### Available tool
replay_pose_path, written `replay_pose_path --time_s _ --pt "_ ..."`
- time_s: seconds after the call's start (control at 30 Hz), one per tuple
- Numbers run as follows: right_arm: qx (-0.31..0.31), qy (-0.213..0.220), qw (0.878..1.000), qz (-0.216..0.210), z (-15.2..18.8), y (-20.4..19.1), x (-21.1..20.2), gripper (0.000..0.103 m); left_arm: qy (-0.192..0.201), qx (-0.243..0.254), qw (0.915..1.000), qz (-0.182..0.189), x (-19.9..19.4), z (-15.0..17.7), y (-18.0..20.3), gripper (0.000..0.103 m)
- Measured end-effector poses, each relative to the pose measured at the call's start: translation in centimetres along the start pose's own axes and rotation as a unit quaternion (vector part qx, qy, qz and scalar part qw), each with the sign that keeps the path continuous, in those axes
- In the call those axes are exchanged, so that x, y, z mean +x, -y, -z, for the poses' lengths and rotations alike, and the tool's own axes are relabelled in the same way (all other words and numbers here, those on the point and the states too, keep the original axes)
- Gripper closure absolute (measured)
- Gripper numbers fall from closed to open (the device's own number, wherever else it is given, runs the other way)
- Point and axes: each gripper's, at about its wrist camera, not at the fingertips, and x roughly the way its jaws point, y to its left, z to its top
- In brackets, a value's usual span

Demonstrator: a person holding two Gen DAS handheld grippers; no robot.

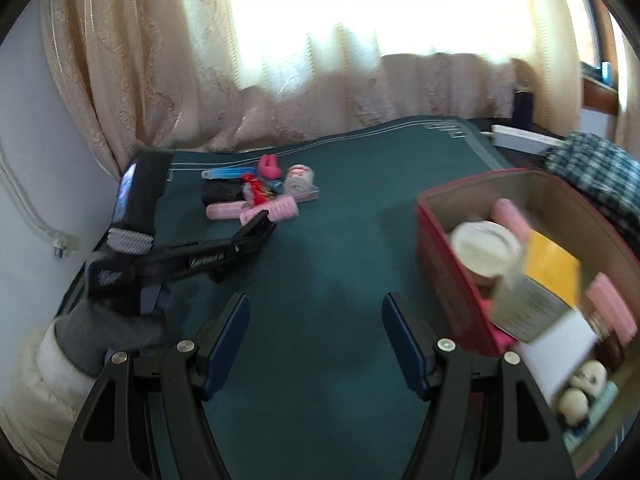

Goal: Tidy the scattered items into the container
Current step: 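Grasp the black brush with the left tool while the right tool grasps a pink roller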

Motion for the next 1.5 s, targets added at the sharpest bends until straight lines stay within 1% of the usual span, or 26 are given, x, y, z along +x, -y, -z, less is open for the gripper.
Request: replay_pose_path --time_s 0.07,0.17,0.27,0.37,0.47,0.63,0.77,0.8,0.83,0.87,0.93,1.07,1.13,1.37,1.5 --pt "0.001 -0.009 1.0 -0.009 -0.8 -0.3 1.2 0.031 0.007 0.007 0.9999 -0.003 -1.0 0.3 -0.1 0.086" --pt "0.002 -0.021 0.999 -0.028 -2.2 -1.0 3.7 0.031 0.014 0.009 0.9998 -0.007 -2.8 1.5 -1.2 0.086" --pt "0.008 -0.037 0.999 -0.036 -2.9 -1.5 6.2 0.031 0.021 -0.003 0.9997 -0.006 -4.1 2.6 -2.5 0.086" --pt "-0.01 -0.046 0.998 -0.037 -3.4 -2.6 8.6 0.031 0.032 -0.021 0.9993 -0.001 -5.1 3.4 -3.9 0.086" --pt "-0.027 -0.055 0.997 -0.044 -4.0 -3.8 10.8 0.031 0.041 -0.036 0.9985 0.003 -5.8 3.6 -5.1 0.086" --pt "-0.052 -0.056 0.997 -0.03 -6.0 -4.4 13.8 0.031 0.043 -0.055 0.9975 0.006 -5.8 3.7 -6.0 0.086" --pt "-0.066 -0.076 0.995 -0.015 -6.6 -4.2 16.4 0.031 0.041 -0.06 0.9973 0.008 -5.7 3.9 -6.1 0.086" --pt "-0.07 -0.083 0.994 -0.014 -6.6 -4.2 17.0 0.034 0.042 -0.06 0.9973 0.008 -5.7 3.9 -6.1 0.086" --pt "-0.07 -0.088 0.994 -0.017 -6.5 -4.2 17.2 0.04 0.041 -0.06 0.9973 0.008 -5.6 3.9 -6.1 0.086" --pt "-0.07 -0.09 0.993 -0.02 -6.5 -4.1 17.4 0.043 0.041 -0.059 0.9974 0.008 -5.6 4.0 -6.1 0.086" --pt "-0.075 -0.09 0.993 -0.026 -6.5 -4.3 17.1 0.052 0.039 -0.059 0.9975 0.008 -5.5 4.0 -6.0 0.086" --pt "-0.082 -0.09 0.992 -0.029 -6.1 -4.7 16.7 0.064 0.033 -0.055 0.9979 0.01 -5.0 4.2 -5.6 0.086" --pt "-0.08 -0.087 0.992 -0.038 -5.7 -4.8 15.9 0.068 0.03 -0.052 0.9981 0.012 -4.8 4.3 -5.4 0.086" --pt "-0.058 -0.065 0.995 -0.05 -4.5 -4.5 12.1 0.069 0.028 -0.048 0.9983 0.018 -4.9 4.5 -4.8 0.086" --pt "-0.04 -0.037 0.998 -0.04 -3.2 -3.7 8.3 0.069 0.034 -0.042 0.9984 0.018 -5.4 4.6 -4.5 0.086"
